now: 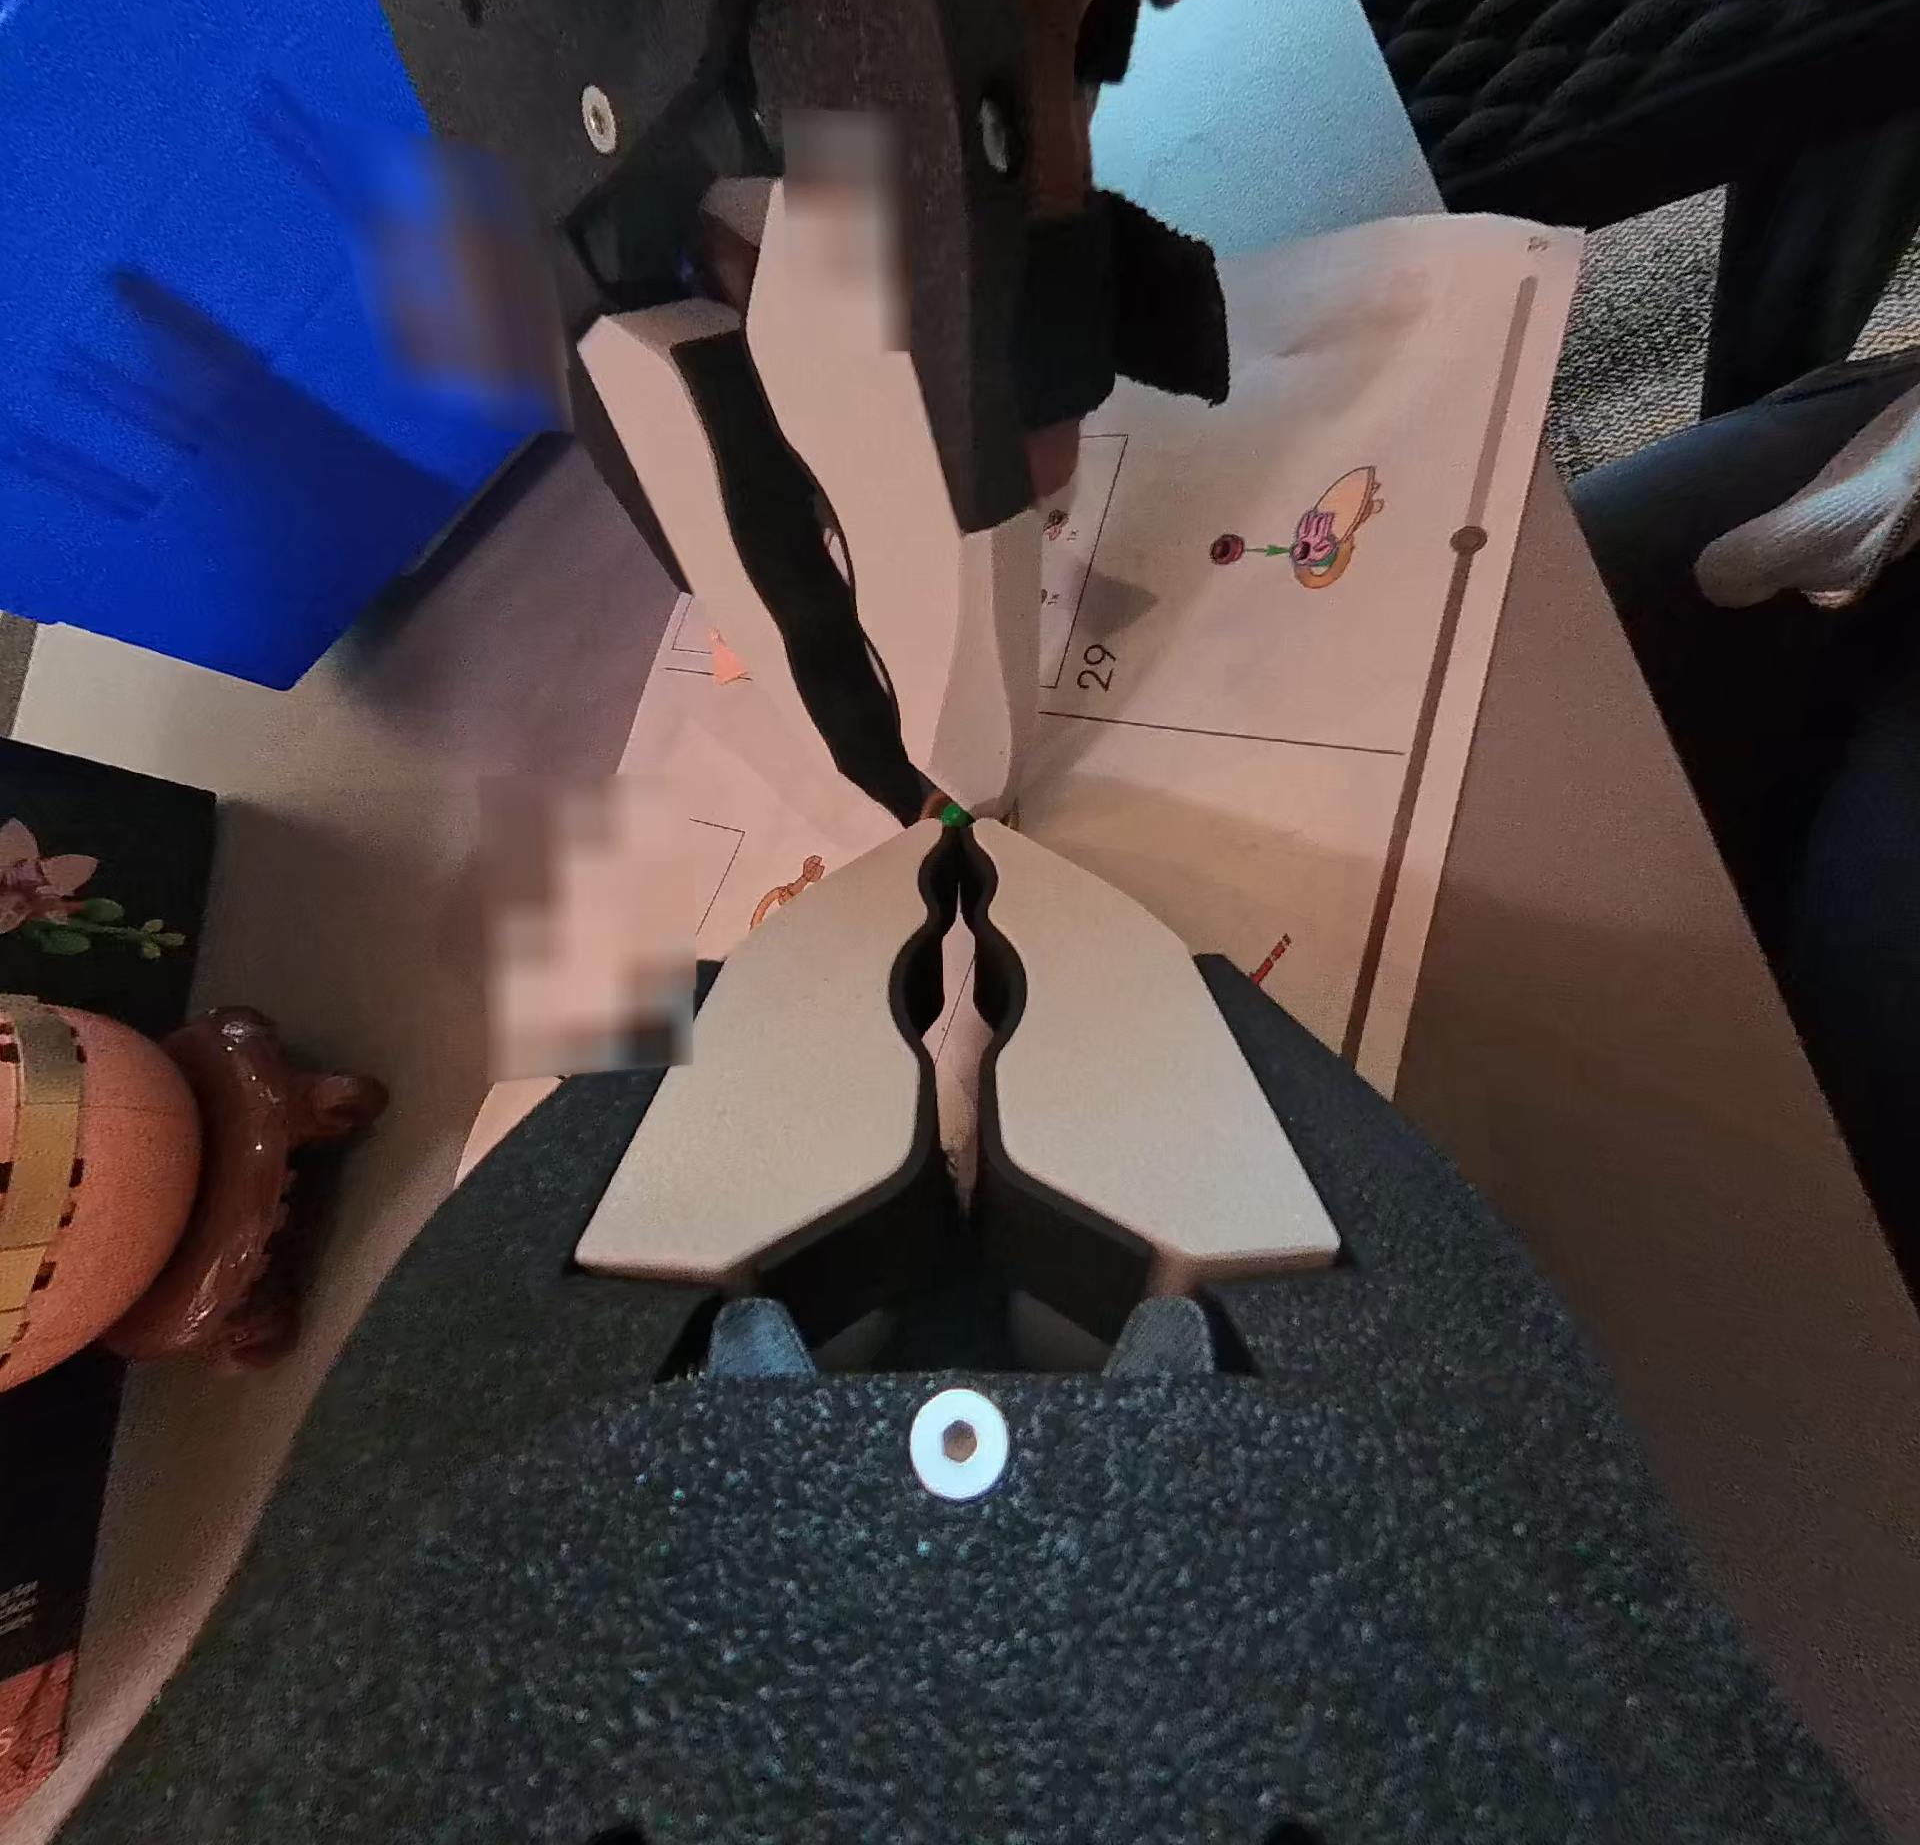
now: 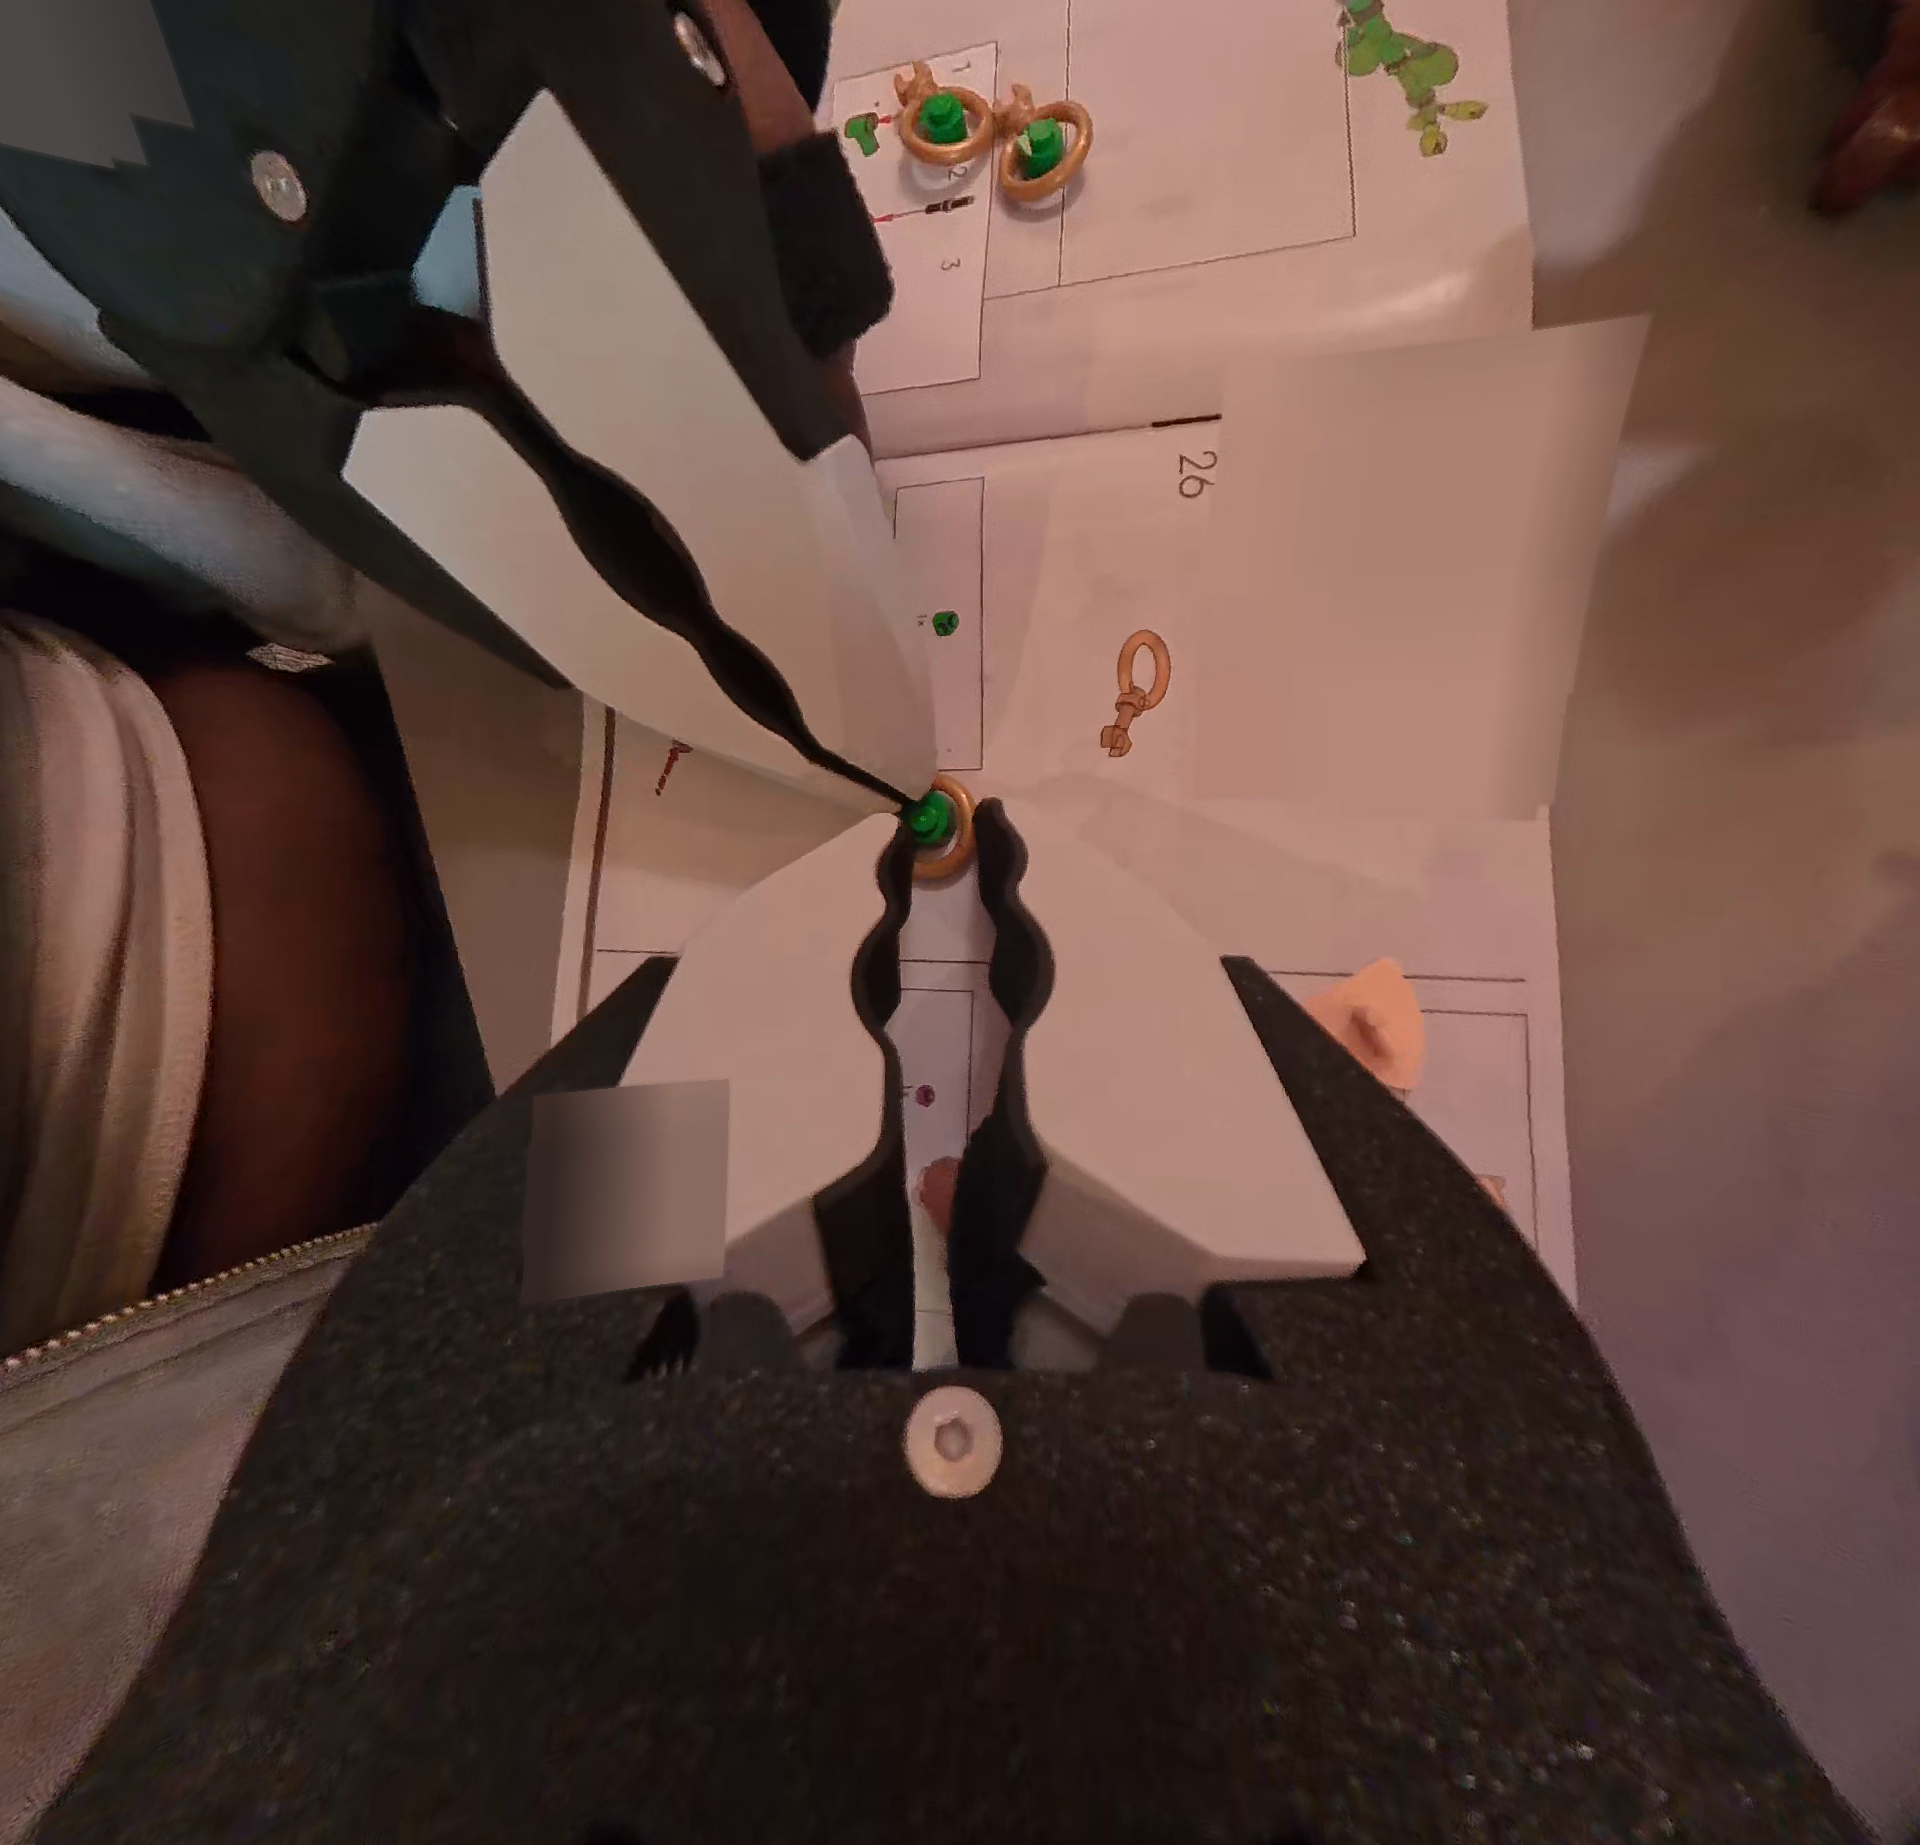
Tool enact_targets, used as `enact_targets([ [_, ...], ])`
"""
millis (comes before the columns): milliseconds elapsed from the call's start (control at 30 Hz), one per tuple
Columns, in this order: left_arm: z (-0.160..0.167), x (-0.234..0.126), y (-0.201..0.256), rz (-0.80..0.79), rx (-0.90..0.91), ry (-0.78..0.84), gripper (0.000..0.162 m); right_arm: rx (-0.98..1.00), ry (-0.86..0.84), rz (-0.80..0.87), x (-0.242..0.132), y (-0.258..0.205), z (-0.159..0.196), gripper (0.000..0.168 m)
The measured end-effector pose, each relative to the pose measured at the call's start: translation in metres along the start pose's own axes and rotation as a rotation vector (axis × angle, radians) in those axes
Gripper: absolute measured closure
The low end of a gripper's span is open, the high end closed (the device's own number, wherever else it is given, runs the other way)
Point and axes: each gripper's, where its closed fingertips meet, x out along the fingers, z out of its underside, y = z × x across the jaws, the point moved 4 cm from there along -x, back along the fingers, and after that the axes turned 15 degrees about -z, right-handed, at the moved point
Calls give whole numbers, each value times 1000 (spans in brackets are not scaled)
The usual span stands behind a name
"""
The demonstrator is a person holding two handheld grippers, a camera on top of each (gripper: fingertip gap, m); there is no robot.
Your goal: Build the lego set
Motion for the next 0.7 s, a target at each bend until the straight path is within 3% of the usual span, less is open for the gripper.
enact_targets([
  [133,-5,-9,-7,-30,-83,16,161,-68,116,-27,-10,-11,-13,147],
  [200,-9,-22,-16,-68,-163,56,151,-151,134,55,-21,-15,-19,145],
  [367,-12,-55,-35,-143,-311,112,149,-290,145,272,-39,-22,-26,150],
  [400,-12,-62,-43,-204,-342,120,147,-301,169,311,-42,-23,-28,158],
  [567,-9,-137,-65,-364,-788,406,142,-563,667,386,-73,-67,-35,164],
  [633,9,-173,-61,-462,-898,505,135,-629,806,402,-82,-80,-20,152],
  [700,30,-207,-48,-626,-865,530,121,-669,889,450,-89,-88,-4,139],
])
